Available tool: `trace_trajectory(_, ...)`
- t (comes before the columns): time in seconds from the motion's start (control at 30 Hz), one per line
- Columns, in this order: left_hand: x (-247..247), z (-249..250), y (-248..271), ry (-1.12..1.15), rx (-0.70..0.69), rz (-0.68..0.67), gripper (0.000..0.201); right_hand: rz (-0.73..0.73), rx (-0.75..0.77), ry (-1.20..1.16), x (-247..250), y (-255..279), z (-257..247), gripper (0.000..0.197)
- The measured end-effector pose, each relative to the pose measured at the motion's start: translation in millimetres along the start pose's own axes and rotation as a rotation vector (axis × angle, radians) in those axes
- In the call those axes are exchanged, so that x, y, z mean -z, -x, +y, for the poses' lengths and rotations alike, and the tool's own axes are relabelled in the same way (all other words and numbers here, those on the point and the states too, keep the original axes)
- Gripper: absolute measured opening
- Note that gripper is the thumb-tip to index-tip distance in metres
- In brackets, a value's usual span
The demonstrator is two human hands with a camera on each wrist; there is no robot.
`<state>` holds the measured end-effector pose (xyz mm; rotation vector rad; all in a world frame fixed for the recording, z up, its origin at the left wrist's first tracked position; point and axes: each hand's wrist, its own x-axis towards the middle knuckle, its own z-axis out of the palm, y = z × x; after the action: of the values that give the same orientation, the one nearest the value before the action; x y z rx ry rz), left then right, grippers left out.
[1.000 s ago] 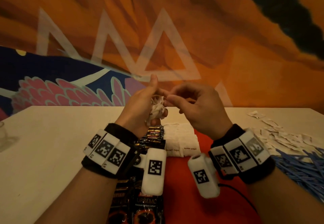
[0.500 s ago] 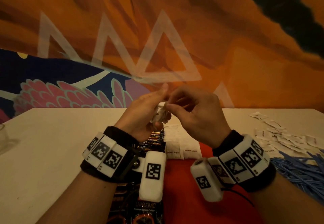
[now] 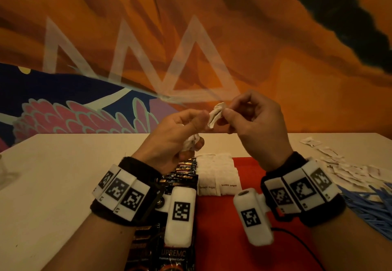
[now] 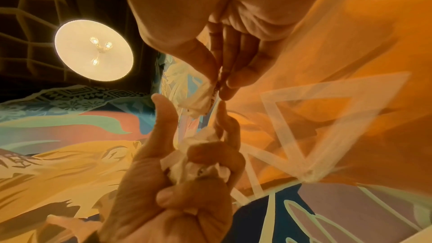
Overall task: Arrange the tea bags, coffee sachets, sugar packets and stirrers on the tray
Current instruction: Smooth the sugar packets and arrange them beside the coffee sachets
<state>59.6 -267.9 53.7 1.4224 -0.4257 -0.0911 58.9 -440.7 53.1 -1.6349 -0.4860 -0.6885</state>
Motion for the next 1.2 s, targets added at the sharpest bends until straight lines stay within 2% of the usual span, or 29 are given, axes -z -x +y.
trace_trajectory(0.1,-1.6,-0.4,-1.0,-0.063,-0.067,0.086,0.038,-0.001,-0.024,-0.041,-0.8,-0.7,-1.0,0.016)
trace_trajectory(0.2,-3.7,-1.1,-1.3,-0.094,-0.107,0.154,0.036,-0.017,-0.156,-0.231,-3.1,0.5,-5.1,0.016)
trace_trajectory(0.3,-5.3,-1.4,-0.9,-0.140,-0.139,0.187,0.030,-0.075,-0.299,-0.265,-6.5,2.3,-4.8,0.040)
trace_trajectory(0.33,-5.6,-1.1,-1.0,-0.144,-0.134,0.193,0.025,-0.068,-0.313,-0.251,-7.9,2.4,-3.9,0.040)
trace_trajectory(0.47,-5.2,-0.1,-1.6,-0.131,-0.091,0.199,0.018,0.004,-0.339,-0.337,-8.3,-0.2,-0.7,0.015)
trace_trajectory(0.57,-5.6,-0.9,-1.7,-0.227,-0.103,0.188,0.014,0.018,-0.371,-0.397,-6.3,-1.7,-0.3,0.016)
trace_trajectory(0.63,-5.9,-1.9,-1.9,-0.270,-0.111,0.194,0.013,0.022,-0.374,-0.379,-6.4,-1.6,0.1,0.014)
trace_trajectory(0.73,-6.1,-2.7,-2.3,-0.201,-0.095,0.206,0.011,0.048,-0.369,-0.385,-7.5,-1.6,1.9,0.013)
trace_trajectory(0.77,-6.7,-2.6,-2.5,-0.165,-0.092,0.215,0.012,0.043,-0.358,-0.388,-7.1,-1.3,1.9,0.016)
trace_trajectory(0.87,-6.0,-2.0,-3.8,-0.117,-0.097,0.253,0.016,-0.062,-0.347,-0.305,-6.6,1.0,0.2,0.042)
trace_trajectory(0.9,-5.3,-1.7,-3.7,-0.124,-0.095,0.257,0.014,-0.095,-0.341,-0.263,-6.9,2.3,0.1,0.041)
trace_trajectory(1.0,-3.7,-1.6,-3.7,-0.144,-0.052,0.234,0.008,-0.050,-0.319,-0.219,-7.5,1.7,2.0,0.014)
trace_trajectory(1.1,-3.5,-1.8,-3.9,-0.220,-0.008,0.208,0.003,-0.001,-0.287,-0.182,-6.5,-0.9,6.2,0.016)
trace_trajectory(1.2,-5.4,-3.5,-3.3,-0.282,-0.034,0.202,0.006,-0.082,-0.169,0.060,-4.0,-0.8,9.2,0.019)
